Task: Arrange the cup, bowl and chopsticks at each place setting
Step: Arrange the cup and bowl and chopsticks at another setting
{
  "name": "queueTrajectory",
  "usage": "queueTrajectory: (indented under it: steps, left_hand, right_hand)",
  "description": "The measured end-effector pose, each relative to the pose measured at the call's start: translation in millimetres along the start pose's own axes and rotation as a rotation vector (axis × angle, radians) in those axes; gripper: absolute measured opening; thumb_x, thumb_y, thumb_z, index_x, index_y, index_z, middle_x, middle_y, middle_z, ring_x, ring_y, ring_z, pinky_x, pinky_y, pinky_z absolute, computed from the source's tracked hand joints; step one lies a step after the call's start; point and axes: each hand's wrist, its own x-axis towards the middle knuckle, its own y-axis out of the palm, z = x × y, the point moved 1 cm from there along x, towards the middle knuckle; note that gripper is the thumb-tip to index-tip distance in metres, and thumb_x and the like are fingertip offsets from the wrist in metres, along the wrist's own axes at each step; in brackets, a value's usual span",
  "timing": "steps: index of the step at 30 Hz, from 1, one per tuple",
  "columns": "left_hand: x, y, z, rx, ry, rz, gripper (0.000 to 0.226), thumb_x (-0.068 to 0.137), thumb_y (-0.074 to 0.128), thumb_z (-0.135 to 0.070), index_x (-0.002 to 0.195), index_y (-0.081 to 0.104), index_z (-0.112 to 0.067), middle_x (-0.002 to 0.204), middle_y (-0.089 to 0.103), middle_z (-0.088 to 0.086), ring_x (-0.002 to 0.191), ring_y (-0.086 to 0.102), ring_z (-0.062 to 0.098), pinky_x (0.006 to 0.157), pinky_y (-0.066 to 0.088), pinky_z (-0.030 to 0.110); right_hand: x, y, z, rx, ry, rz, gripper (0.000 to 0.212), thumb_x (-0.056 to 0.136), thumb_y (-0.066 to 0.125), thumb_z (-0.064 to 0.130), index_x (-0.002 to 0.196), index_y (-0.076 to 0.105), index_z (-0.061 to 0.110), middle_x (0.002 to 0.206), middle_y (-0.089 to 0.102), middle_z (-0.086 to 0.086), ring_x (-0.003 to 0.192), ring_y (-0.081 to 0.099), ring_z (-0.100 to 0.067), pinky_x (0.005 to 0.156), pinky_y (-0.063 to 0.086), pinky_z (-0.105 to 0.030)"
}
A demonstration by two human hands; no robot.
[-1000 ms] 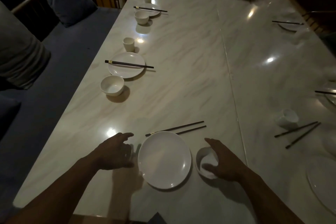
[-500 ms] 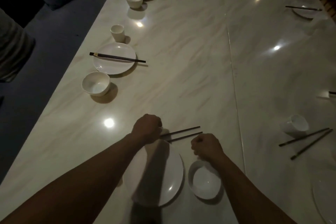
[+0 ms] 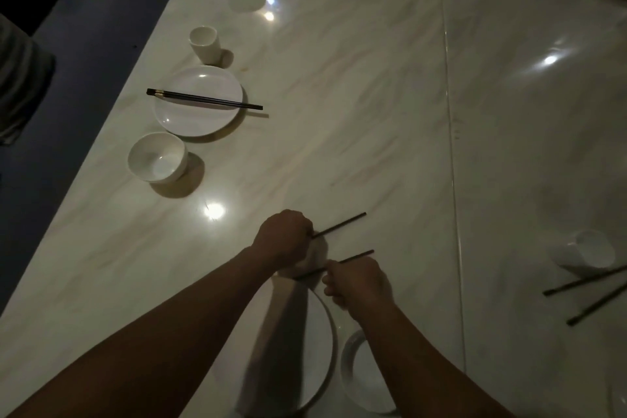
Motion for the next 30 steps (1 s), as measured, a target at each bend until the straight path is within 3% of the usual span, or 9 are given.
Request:
queueTrajectory:
  steps: [5, 9, 13, 15, 17, 20, 23, 27, 30]
  left_hand:
    - [-0.5, 2.1, 2.8, 0.012, 0.036, -0.032, 0.023, 0.088, 0.06, -0.027, 0.106, 0.074, -0.022, 0.089, 0.068, 0.001, 0.081, 0.064, 0.022, 0.07, 0.057, 0.035]
    - [-3.4, 0.8, 8.1, -0.022, 0.002, -0.087, 0.026, 0.089, 0.059, -0.021, 0.11, 0.074, -0.023, 0.096, 0.069, 0.002, 0.089, 0.064, 0.024, 0.073, 0.055, 0.035]
    - [-13.9, -19.4, 21.7, -0.092, -0.069, -0.265, 0.021, 0.086, 0.062, -0.02, 0.104, 0.074, -0.02, 0.096, 0.067, 0.003, 0.088, 0.064, 0.026, 0.071, 0.052, 0.033]
    - [-23.1, -32.9, 28.7, -0.124, -0.111, -0.361, 0.017, 0.087, 0.063, -0.02, 0.101, 0.073, -0.019, 0.094, 0.066, 0.003, 0.085, 0.063, 0.024, 0.068, 0.049, 0.032]
    - [-34.6, -45.5, 34.9, -0.169, -0.149, -0.432, 0.014, 0.087, 0.063, -0.019, 0.099, 0.07, -0.019, 0.092, 0.066, 0.001, 0.082, 0.063, 0.022, 0.068, 0.051, 0.033]
    - [-55.0, -58.7, 42.0, -0.247, -0.184, -0.529, 0.009, 0.086, 0.063, -0.019, 0.095, 0.065, -0.02, 0.09, 0.068, -0.003, 0.078, 0.063, 0.017, 0.068, 0.051, 0.033]
    - [-74.2, -64.9, 45.6, -0.355, -0.229, -0.593, 0.01, 0.086, 0.066, -0.022, 0.096, 0.066, -0.021, 0.087, 0.067, -0.01, 0.074, 0.062, 0.01, 0.069, 0.051, 0.027]
    - [-96.0, -62.8, 44.8, -0.513, -0.295, -0.5, 0.014, 0.086, 0.069, -0.025, 0.098, 0.07, -0.02, 0.083, 0.067, -0.01, 0.078, 0.064, 0.008, 0.071, 0.047, 0.017]
    - [-111.7, -46.8, 41.2, -0.581, -0.318, -0.351, 0.018, 0.084, 0.07, -0.022, 0.101, 0.072, -0.018, 0.084, 0.07, -0.006, 0.076, 0.067, 0.01, 0.074, 0.057, 0.028]
  right_hand:
    - [-3.1, 4.3, 3.9, 0.111, 0.036, -0.035, 0.022, 0.086, 0.065, 0.013, 0.082, 0.071, -0.007, 0.066, 0.073, -0.013, 0.045, 0.065, -0.016, 0.044, 0.048, -0.022]
    - [-6.2, 6.8, 7.2, 0.202, 0.028, -0.07, 0.022, 0.084, 0.066, 0.016, 0.077, 0.071, -0.004, 0.064, 0.072, -0.013, 0.057, 0.072, -0.022, 0.05, 0.052, -0.026]
    - [-7.8, -2.7, 28.7, 0.345, -0.12, -0.075, 0.02, 0.087, 0.064, 0.016, 0.088, 0.069, -0.003, 0.071, 0.071, -0.013, 0.063, 0.07, -0.023, 0.058, 0.057, -0.033]
    - [-6.6, -8.0, 42.1, 0.447, -0.175, -0.043, 0.019, 0.093, 0.061, 0.016, 0.101, 0.065, -0.001, 0.082, 0.069, -0.015, 0.073, 0.068, -0.024, 0.066, 0.059, -0.037]
    - [-6.3, -9.8, 54.0, 0.527, -0.229, -0.023, 0.02, 0.098, 0.053, 0.017, 0.11, 0.058, 0.002, 0.097, 0.071, -0.02, 0.081, 0.07, -0.028, 0.063, 0.059, -0.035]
    - [-13.9, -12.1, 68.7, 0.602, -0.335, -0.018, 0.011, 0.103, 0.041, 0.022, 0.103, 0.051, 0.017, 0.1, 0.071, -0.014, 0.077, 0.072, -0.025, 0.058, 0.053, -0.029]
    - [-31.6, -15.6, 78.0, 0.645, -0.409, -0.043, 0.011, 0.103, 0.039, 0.025, 0.099, 0.048, 0.024, 0.093, 0.066, -0.009, 0.081, 0.074, -0.027, 0.061, 0.052, -0.032]
    - [-56.7, -9.9, 70.6, 0.486, -0.418, 0.009, 0.02, 0.1, 0.045, 0.014, 0.116, 0.053, 0.023, 0.105, 0.069, -0.016, 0.094, 0.073, -0.033, 0.06, 0.046, -0.026]
    - [-72.6, 4.5, 51.1, 0.385, -0.394, 0.068, 0.029, 0.095, 0.054, 0.002, 0.121, 0.055, 0.014, 0.11, 0.068, -0.021, 0.097, 0.071, -0.036, 0.051, 0.05, -0.024]
